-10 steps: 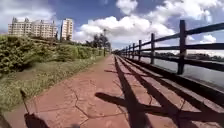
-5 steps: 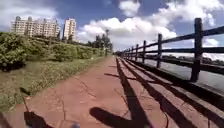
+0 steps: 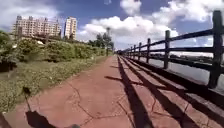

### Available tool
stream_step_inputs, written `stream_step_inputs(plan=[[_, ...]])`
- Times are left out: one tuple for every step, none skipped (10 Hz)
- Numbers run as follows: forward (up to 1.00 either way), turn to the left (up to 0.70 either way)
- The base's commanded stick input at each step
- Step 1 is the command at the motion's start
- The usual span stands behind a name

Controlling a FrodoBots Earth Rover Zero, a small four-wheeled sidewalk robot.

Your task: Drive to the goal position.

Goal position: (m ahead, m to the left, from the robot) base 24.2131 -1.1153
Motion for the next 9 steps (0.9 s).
stream_step_inputs(plan=[[0.85,0.00],[0.85,0.00],[0.85,0.00],[0.85,0.00],[0.85,0.00],[0.85,0.00],[0.85,0.00],[0.85,0.00],[0.85,0.00]])
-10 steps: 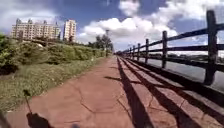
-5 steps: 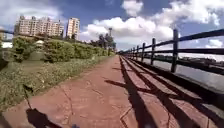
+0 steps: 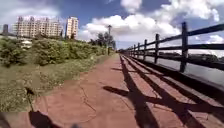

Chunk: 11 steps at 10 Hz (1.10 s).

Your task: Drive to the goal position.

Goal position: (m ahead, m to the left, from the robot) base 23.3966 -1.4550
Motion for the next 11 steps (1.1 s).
stream_step_inputs(plan=[[0.85,0.00],[0.85,0.00],[0.85,0.00],[0.85,0.00],[0.85,0.00],[0.85,0.00],[0.85,0.00],[0.85,0.00],[0.85,-0.11],[0.85,-0.24],[0.85,-0.34]])
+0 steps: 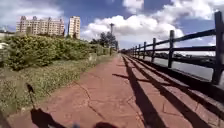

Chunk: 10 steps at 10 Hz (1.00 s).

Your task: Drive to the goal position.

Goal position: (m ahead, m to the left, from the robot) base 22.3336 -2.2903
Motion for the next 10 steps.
stream_step_inputs(plan=[[0.85,-0.05],[0.85,0.00],[0.85,0.00],[0.85,0.00],[0.85,0.00],[0.85,0.00],[0.85,0.00],[0.85,0.00],[0.85,0.00],[0.85,0.00]])
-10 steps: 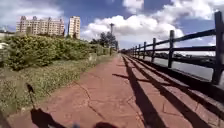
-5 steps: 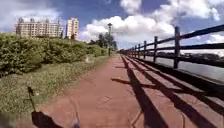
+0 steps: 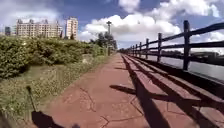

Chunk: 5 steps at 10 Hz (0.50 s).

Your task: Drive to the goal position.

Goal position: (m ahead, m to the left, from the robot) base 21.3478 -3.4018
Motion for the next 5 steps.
stream_step_inputs(plan=[[0.85,0.00],[0.85,0.00],[0.85,-0.08],[0.85,-0.22],[0.85,-0.34]])
